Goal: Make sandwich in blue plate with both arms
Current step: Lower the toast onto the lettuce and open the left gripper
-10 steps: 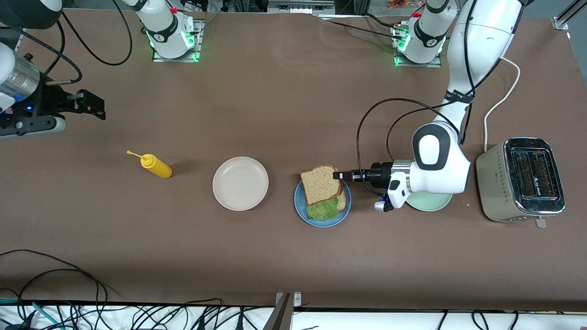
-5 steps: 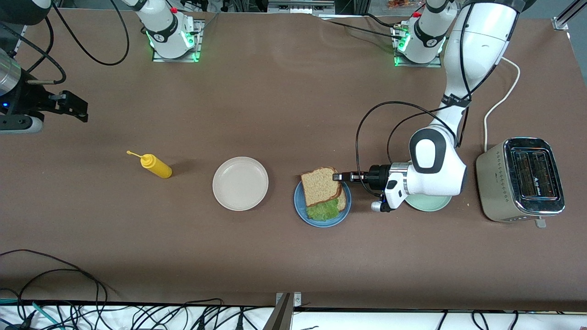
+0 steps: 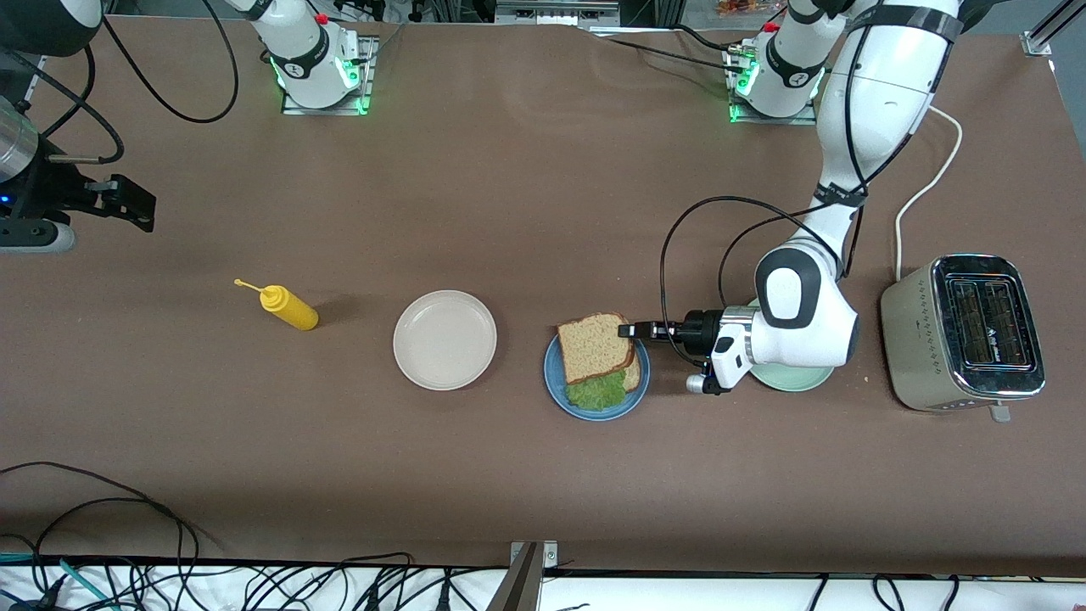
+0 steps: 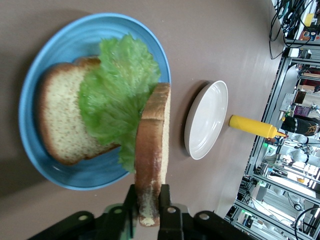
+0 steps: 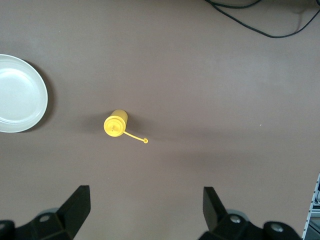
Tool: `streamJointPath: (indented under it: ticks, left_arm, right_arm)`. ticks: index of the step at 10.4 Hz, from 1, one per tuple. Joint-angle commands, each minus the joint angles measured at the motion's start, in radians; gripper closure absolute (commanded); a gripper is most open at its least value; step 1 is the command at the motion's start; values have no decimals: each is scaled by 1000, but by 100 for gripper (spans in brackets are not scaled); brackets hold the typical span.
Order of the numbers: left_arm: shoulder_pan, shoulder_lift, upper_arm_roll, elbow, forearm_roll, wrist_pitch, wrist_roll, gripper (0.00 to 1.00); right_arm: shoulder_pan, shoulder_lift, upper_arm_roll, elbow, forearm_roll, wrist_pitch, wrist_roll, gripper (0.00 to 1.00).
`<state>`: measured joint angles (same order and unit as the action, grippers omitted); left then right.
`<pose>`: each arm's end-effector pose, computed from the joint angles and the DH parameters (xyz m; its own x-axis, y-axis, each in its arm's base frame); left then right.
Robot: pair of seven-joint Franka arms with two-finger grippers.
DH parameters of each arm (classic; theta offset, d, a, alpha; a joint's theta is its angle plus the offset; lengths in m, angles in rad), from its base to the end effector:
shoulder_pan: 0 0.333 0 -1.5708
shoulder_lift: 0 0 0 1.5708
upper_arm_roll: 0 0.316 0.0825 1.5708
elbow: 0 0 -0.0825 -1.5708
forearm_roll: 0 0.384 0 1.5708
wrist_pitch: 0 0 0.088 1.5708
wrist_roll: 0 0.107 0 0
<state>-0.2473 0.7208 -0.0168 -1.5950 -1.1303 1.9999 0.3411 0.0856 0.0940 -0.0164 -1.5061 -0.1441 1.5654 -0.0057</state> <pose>0.6454 -0.2298 0.2135 0.9704 -0.0414 -0.2379 0.1701 -0.5822 0.7950 0.5820 0.0253 0.6022 0.9966 0.0740 -0.0354 0.0784 -0.9863 0.1449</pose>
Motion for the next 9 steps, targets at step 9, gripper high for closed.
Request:
streamJointPath:
  ticks: [9]
  left_arm:
    - [40, 52, 3, 24, -45, 4, 138, 22]
  right_arm:
    - [10, 20, 1, -3, 11, 51, 7, 0]
